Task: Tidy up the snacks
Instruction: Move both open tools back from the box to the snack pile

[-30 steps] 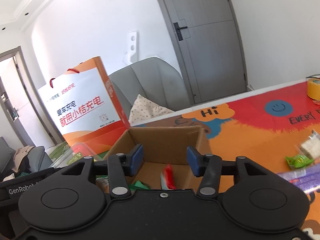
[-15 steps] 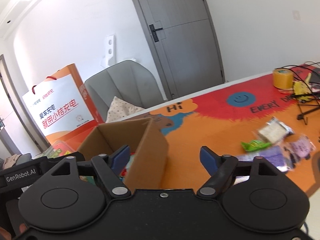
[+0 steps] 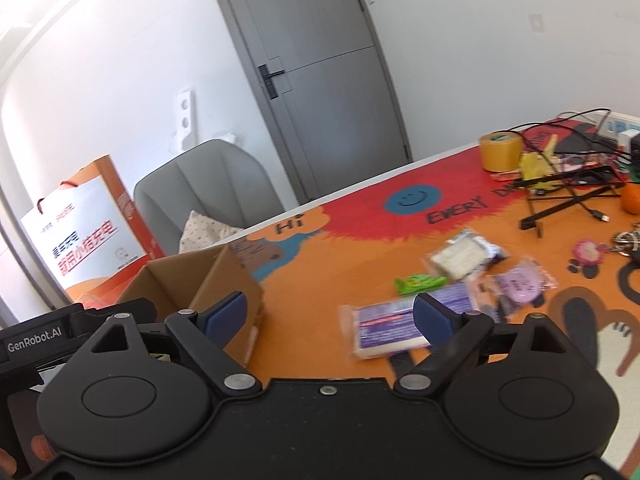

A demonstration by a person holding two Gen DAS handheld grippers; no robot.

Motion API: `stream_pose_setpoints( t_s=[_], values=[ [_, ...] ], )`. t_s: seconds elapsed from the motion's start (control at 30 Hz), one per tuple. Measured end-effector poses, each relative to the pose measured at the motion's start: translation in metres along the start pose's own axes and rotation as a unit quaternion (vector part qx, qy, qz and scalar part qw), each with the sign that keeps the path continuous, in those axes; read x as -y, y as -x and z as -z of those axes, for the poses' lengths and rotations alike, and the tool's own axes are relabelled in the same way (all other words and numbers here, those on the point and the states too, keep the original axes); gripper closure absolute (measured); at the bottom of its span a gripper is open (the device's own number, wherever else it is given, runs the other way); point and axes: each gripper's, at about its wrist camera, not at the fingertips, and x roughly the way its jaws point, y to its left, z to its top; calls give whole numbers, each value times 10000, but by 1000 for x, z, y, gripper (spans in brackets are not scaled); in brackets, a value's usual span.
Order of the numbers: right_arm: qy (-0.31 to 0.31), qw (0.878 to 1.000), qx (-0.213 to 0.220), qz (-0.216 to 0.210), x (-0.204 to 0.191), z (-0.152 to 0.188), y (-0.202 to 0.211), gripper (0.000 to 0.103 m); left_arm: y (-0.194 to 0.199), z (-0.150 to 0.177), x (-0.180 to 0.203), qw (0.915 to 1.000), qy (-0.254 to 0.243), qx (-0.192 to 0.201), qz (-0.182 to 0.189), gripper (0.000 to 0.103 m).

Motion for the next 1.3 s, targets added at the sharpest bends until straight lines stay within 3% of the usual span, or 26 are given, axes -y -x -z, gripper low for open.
stream_pose_setpoints(
  t_s=[0.63,1.3],
  values=[
    [-470,9982,195,308,72,-6,25,2,-22,8,62,9991,-253,-188,288,5],
    [-998,9932,121,587,137,3,10,2,-80,21,115,9947,-731,-557,462,6]
  ],
)
